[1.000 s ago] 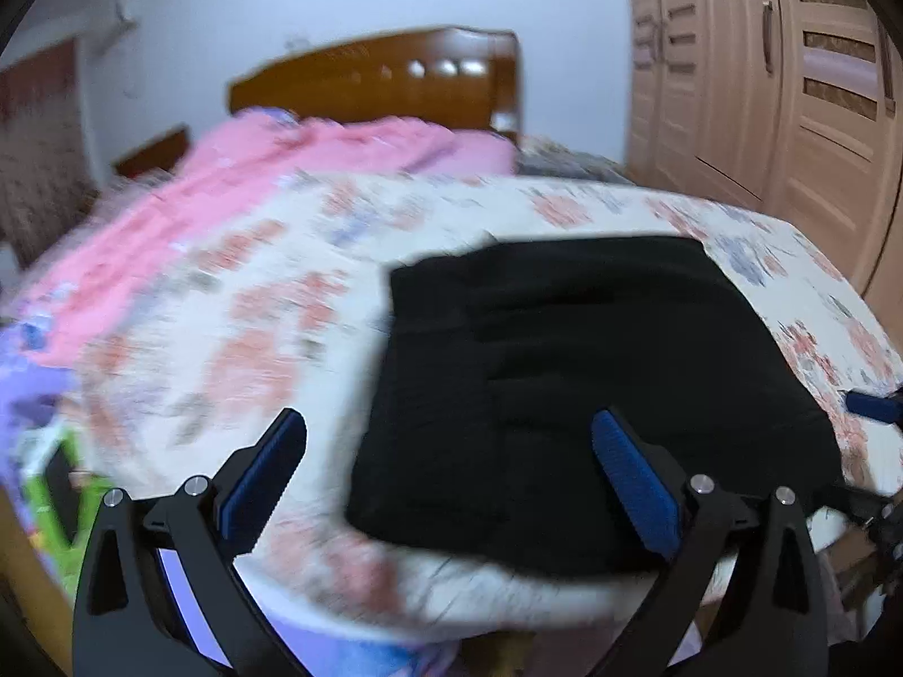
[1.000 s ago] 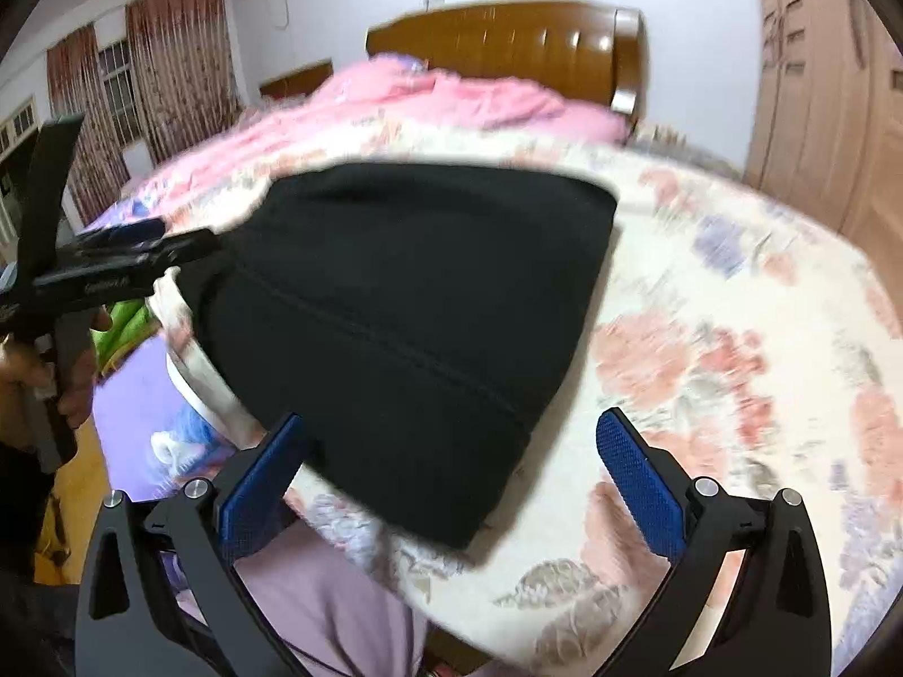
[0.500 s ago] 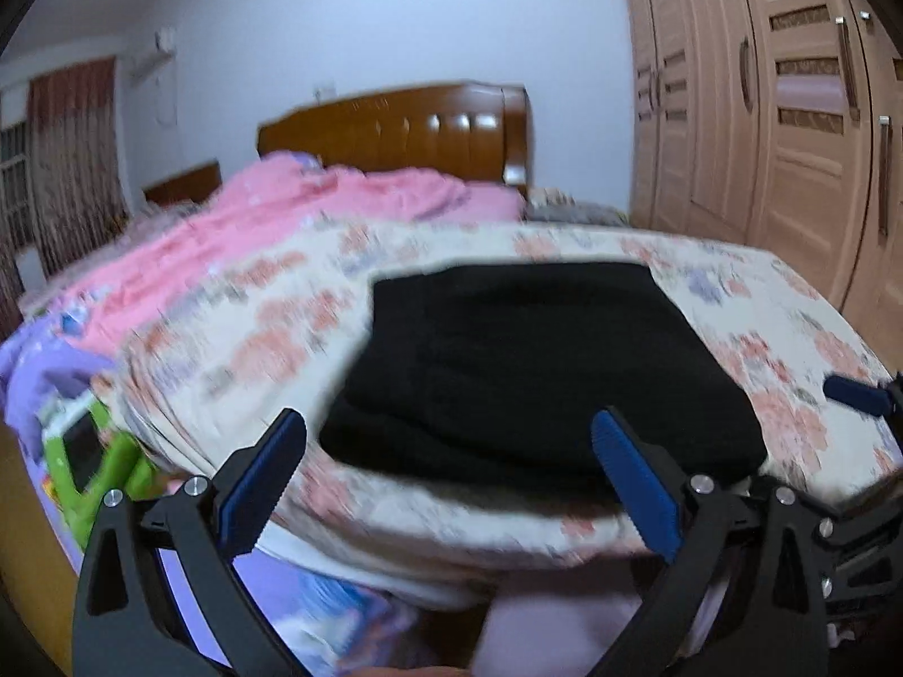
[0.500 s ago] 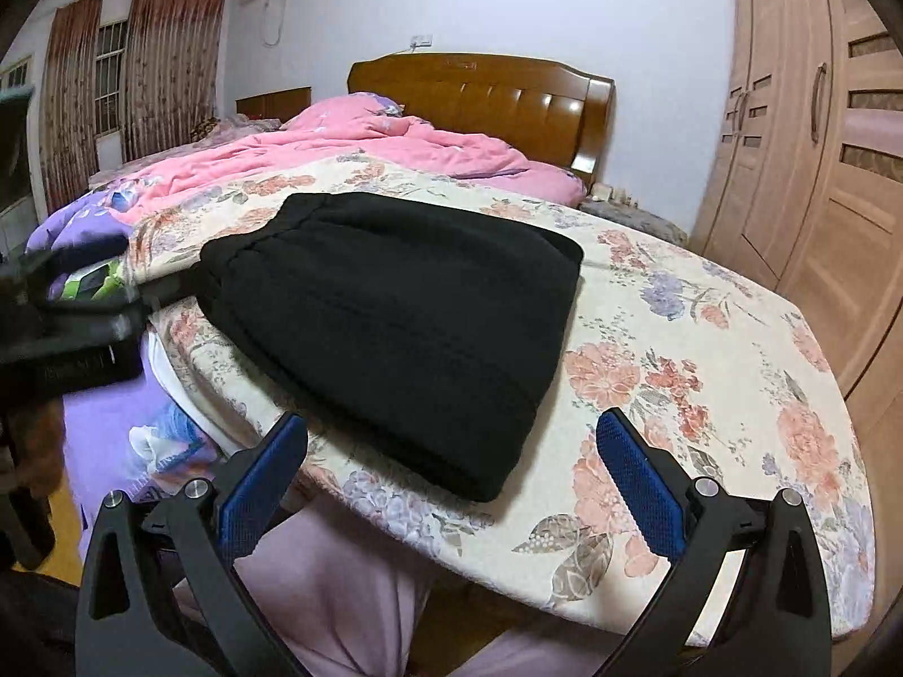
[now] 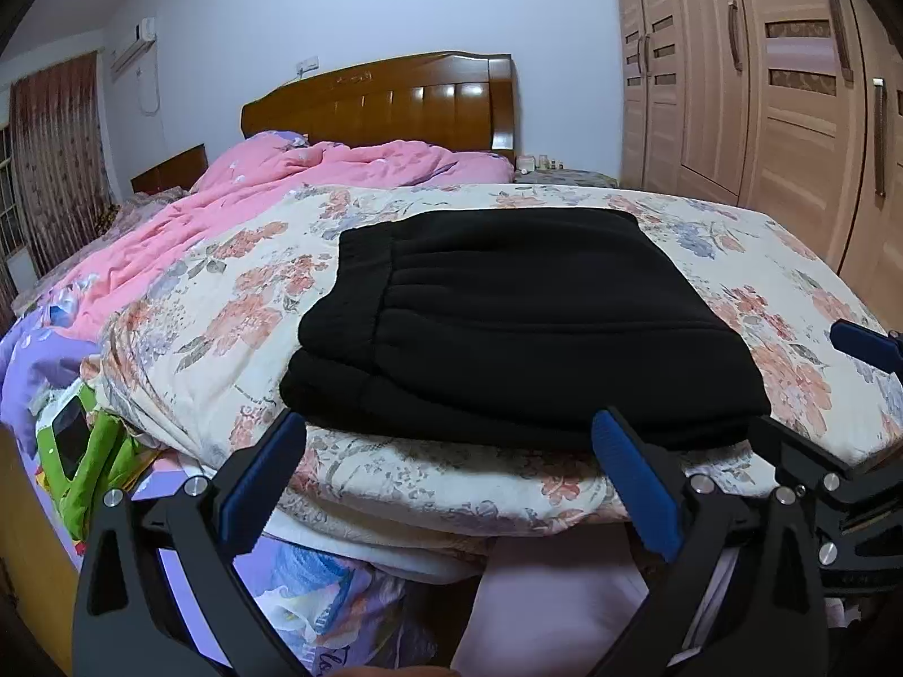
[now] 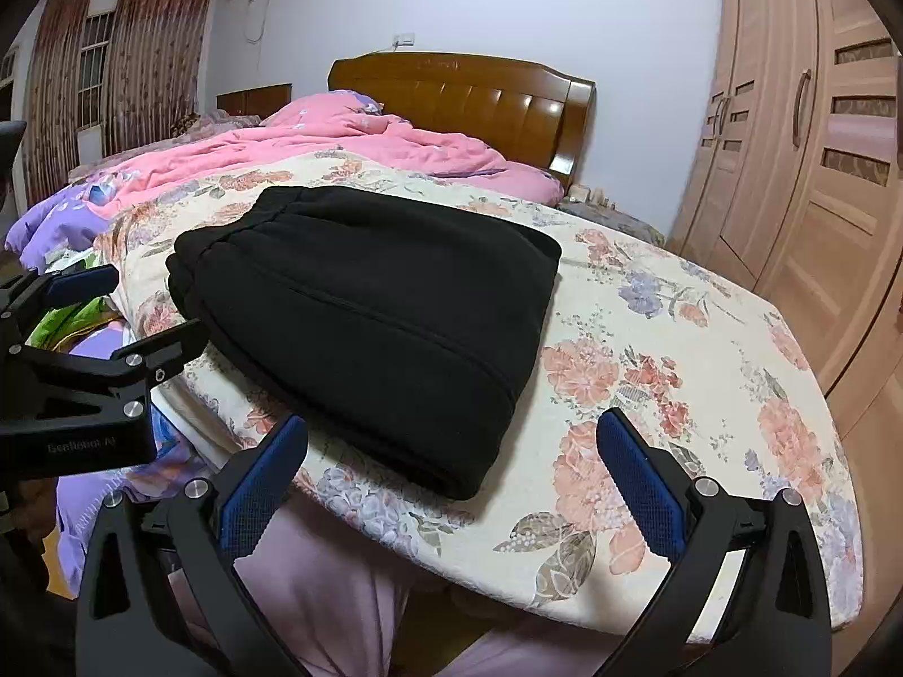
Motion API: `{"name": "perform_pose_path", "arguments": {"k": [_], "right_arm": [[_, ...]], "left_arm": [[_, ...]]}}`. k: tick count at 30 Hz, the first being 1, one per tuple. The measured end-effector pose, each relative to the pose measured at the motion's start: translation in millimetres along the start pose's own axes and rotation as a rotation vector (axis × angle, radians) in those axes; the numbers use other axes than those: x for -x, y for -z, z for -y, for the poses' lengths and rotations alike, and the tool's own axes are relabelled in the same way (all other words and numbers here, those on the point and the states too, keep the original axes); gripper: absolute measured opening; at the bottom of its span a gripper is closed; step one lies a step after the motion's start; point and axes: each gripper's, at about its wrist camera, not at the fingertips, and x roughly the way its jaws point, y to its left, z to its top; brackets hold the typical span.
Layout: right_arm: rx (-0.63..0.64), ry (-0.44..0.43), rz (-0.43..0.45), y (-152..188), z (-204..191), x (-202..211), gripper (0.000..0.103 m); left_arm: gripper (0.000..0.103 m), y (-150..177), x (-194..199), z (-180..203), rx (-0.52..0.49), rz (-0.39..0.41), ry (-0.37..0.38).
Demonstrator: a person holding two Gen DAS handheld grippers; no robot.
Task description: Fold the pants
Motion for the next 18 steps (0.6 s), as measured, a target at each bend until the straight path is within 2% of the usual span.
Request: {"name": "perform_pose_path", "arguments": {"k": [18], "right_arm": [[0.005,0.010,-0.010,1.6,-1.6,-2.3,0.099]], "left_arm": [[0.101,1.6,-3.3,-4.1,0.013,-0.016,-0.003]]}}
